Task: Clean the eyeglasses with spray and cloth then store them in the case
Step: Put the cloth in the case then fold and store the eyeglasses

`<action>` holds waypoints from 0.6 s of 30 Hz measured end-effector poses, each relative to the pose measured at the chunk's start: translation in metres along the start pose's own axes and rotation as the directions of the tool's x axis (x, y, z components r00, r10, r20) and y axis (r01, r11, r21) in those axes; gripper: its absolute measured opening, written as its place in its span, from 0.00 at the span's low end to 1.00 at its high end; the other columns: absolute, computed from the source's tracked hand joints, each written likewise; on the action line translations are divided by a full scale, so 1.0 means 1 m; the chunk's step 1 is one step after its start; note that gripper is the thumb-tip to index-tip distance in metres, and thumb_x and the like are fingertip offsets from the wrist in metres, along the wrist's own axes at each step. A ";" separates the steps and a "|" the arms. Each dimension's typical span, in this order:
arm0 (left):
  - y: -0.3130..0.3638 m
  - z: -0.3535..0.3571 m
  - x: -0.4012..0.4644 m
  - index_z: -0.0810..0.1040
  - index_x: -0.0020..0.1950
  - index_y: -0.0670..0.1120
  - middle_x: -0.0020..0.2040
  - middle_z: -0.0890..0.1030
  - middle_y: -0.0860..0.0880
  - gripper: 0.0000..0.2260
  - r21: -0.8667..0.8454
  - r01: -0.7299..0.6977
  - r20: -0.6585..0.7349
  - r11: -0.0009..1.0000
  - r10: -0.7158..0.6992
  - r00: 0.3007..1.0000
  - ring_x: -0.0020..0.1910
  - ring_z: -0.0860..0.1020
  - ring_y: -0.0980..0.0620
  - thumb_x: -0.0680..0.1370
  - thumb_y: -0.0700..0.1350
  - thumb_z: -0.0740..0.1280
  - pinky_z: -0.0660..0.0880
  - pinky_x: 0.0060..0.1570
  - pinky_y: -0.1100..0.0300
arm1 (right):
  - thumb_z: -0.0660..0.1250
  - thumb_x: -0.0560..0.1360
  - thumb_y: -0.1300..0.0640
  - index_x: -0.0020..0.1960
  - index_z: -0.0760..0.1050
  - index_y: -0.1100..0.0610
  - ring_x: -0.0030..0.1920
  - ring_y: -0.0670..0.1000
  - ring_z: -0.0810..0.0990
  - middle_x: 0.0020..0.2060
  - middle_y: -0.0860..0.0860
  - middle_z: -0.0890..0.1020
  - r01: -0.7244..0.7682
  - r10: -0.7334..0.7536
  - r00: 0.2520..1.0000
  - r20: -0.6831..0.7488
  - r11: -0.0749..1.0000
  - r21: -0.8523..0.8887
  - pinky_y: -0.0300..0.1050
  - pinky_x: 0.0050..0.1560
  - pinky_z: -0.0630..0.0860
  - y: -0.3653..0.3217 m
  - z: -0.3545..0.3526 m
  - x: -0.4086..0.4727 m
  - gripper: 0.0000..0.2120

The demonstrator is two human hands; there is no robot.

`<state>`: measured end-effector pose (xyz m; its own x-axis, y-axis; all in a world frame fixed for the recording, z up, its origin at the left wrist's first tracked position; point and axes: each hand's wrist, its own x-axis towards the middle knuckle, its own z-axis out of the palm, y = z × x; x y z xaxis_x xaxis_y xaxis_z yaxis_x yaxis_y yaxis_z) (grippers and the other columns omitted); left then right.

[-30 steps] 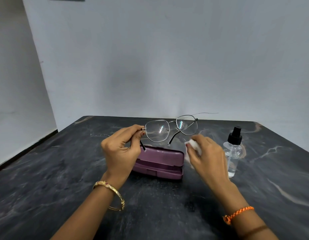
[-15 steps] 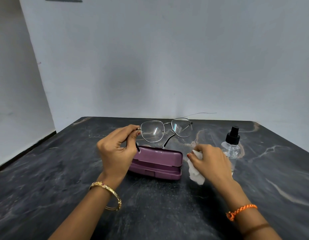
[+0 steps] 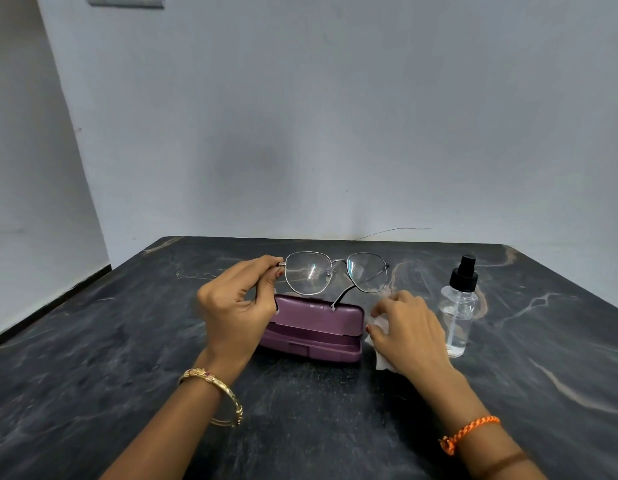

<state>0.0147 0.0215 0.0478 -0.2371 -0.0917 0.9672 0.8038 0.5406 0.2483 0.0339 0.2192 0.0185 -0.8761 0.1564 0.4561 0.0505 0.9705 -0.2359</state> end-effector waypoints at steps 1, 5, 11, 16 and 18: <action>0.000 0.000 0.000 0.82 0.42 0.33 0.40 0.79 0.49 0.07 -0.004 -0.002 0.002 1.000 0.002 1.000 0.40 0.78 0.55 0.65 0.26 0.71 0.74 0.42 0.77 | 0.62 0.75 0.54 0.57 0.75 0.54 0.58 0.54 0.72 0.58 0.52 0.75 0.003 -0.003 1.000 0.008 1.000 0.000 0.45 0.53 0.69 0.000 0.000 0.000 0.13; 0.001 0.000 0.000 0.82 0.42 0.33 0.39 0.80 0.49 0.06 -0.006 -0.005 0.008 1.000 0.005 1.000 0.40 0.78 0.56 0.66 0.27 0.71 0.74 0.43 0.77 | 0.59 0.77 0.56 0.56 0.75 0.57 0.56 0.54 0.73 0.56 0.53 0.77 0.032 -0.022 0.994 -0.103 0.995 0.096 0.45 0.51 0.70 -0.002 -0.001 -0.001 0.11; 0.004 0.001 0.000 0.81 0.42 0.33 0.40 0.79 0.48 0.06 -0.020 -0.004 -0.015 1.000 0.004 1.000 0.41 0.78 0.57 0.66 0.29 0.70 0.74 0.43 0.77 | 0.58 0.78 0.58 0.48 0.76 0.49 0.41 0.47 0.80 0.43 0.50 0.82 0.073 0.201 0.950 -0.238 0.600 0.797 0.37 0.40 0.73 -0.013 -0.014 0.003 0.09; 0.004 0.001 0.000 0.81 0.43 0.33 0.41 0.79 0.49 0.06 -0.045 0.001 -0.049 0.999 -0.003 0.999 0.41 0.78 0.59 0.67 0.29 0.70 0.74 0.43 0.77 | 0.54 0.80 0.58 0.42 0.79 0.51 0.39 0.46 0.80 0.35 0.47 0.83 0.062 0.241 0.964 -0.108 0.191 0.980 0.34 0.39 0.77 -0.019 -0.021 0.005 0.16; 0.005 0.001 0.000 0.81 0.42 0.34 0.40 0.79 0.49 0.06 -0.050 -0.015 -0.047 0.999 0.013 0.999 0.40 0.78 0.58 0.67 0.29 0.70 0.74 0.43 0.77 | 0.52 0.80 0.56 0.40 0.79 0.54 0.36 0.45 0.81 0.32 0.47 0.84 0.056 0.251 0.965 -0.082 0.108 0.993 0.34 0.37 0.78 -0.020 -0.024 0.006 0.18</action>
<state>0.0178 0.0252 0.0489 -0.2007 -0.1236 0.9718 0.8334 0.4998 0.2357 0.0389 0.2053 0.0461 -0.7930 0.4093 0.4512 -0.5200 -0.0690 -0.8514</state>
